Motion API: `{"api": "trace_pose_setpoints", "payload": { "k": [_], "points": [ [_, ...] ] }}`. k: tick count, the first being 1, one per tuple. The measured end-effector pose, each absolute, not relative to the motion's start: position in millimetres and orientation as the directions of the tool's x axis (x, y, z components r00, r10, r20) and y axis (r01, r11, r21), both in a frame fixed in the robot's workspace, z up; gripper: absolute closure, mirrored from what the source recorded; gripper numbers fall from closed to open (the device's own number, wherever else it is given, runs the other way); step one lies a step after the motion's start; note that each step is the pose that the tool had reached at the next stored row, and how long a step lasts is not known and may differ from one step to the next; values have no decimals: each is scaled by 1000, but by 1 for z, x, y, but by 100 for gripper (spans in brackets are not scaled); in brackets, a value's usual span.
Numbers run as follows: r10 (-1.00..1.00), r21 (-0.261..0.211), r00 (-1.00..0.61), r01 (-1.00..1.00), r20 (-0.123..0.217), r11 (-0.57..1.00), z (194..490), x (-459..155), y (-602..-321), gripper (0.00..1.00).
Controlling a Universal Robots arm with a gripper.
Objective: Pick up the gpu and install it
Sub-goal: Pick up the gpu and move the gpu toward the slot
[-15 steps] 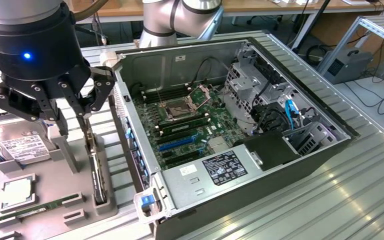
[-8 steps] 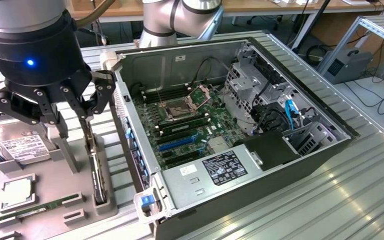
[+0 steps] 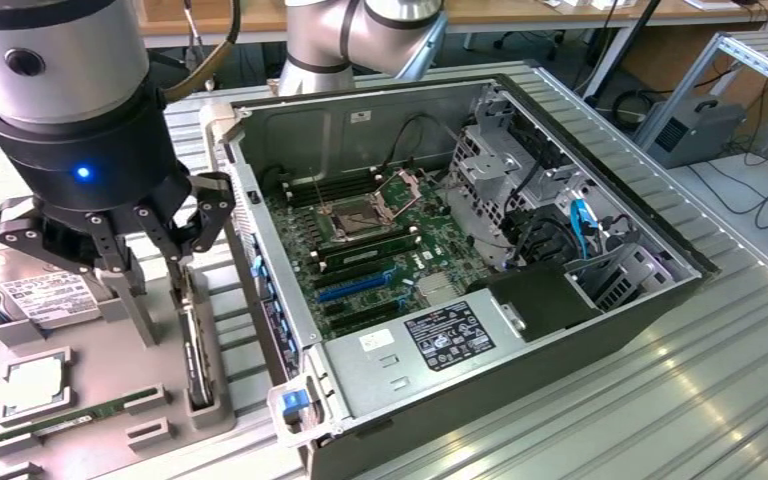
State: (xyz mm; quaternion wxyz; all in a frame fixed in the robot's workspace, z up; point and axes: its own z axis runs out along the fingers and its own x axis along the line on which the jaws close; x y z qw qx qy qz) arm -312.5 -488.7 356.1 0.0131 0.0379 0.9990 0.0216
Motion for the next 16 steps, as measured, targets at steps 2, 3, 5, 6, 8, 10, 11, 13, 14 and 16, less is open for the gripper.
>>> {"api": "trace_pose_setpoints", "payload": {
  "k": [2, 3, 5, 6, 8, 10, 11, 13, 14, 16],
  "points": [
    [76, 43, -997, 75, -25, 996, 349, -312, -489, 64],
    [76, 42, -997, 75, -25, 996, 348, -312, -489, 64],
    [76, 42, -997, 75, -25, 996, 347, -312, -489, 64],
    [76, 42, -997, 75, -25, 996, 344, -313, -489, 64],
    [76, 42, -997, 75, -25, 996, 338, -313, -489, 64],
    [76, 42, -997, 75, -25, 996, 332, -312, -489, 64],
    [76, 42, -997, 75, -25, 996, 330, -313, -489, 64],
    [76, 42, -997, 75, -25, 996, 325, -312, -489, 64],
    [76, 42, -997, 75, -25, 996, 323, -313, -489, 64],
    [76, 42, -997, 75, -25, 996, 320, -313, -489, 64]
  ]
}}
